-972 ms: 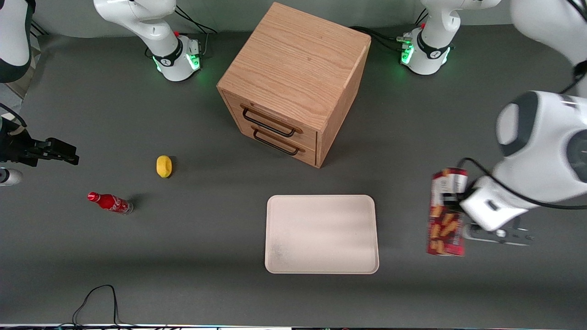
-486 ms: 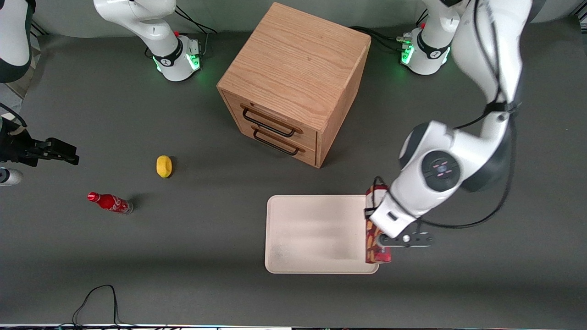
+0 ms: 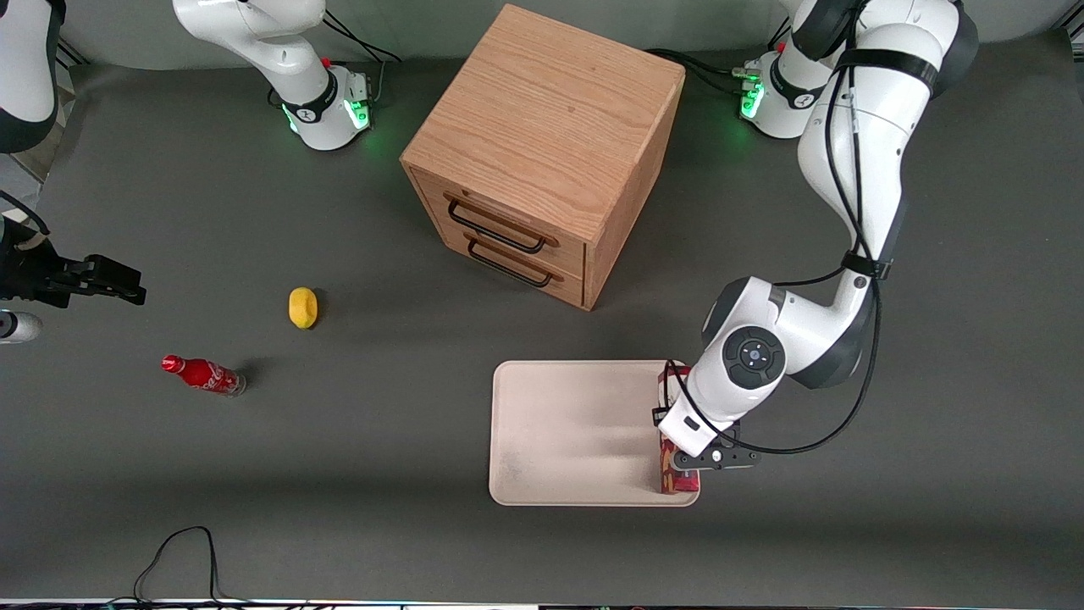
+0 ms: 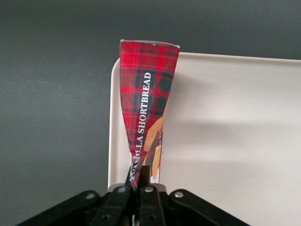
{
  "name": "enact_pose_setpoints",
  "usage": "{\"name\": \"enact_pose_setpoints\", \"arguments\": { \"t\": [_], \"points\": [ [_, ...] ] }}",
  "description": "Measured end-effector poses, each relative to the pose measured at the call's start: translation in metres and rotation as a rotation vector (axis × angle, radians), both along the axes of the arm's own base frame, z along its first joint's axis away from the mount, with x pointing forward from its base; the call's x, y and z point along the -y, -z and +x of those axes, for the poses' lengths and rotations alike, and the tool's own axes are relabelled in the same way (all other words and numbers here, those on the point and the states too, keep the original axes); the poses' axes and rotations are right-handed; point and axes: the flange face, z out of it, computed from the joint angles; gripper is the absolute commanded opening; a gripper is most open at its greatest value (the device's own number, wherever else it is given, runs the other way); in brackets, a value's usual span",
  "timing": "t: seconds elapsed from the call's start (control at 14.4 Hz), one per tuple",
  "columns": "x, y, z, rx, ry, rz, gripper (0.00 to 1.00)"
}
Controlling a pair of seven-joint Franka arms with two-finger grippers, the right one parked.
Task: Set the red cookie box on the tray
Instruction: 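Carry the held box with the left gripper over the cream tray, then lower the box onto the tray, open the left gripper, withdraw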
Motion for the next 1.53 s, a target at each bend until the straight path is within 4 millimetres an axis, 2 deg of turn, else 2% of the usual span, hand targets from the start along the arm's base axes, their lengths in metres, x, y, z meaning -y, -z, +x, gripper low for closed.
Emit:
{"name": "enact_pose_setpoints", "arguments": {
  "t": [0.35, 0.56, 0.69, 0.83, 1.04, 1.32, 1.53],
  "points": [
    [-0.001, -0.012, 0.004, 0.069, 0.019, 0.019, 1.00],
    [-0.019, -0.051, -0.003, 0.095, -0.011, 0.027, 1.00],
    [-0.052, -0.087, -0.007, 0.114, -0.052, 0.043, 1.00],
    [-0.097, -0.117, -0.012, 0.108, -0.127, 0.039, 1.00],
    [-0.159, -0.168, -0.033, 0.026, -0.245, 0.009, 1.00],
    [-0.214, -0.250, -0.077, -0.053, -0.126, 0.083, 1.00],
    [-0.256, -0.294, -0.107, -0.080, -0.056, 0.106, 1.00]
  ]
}}
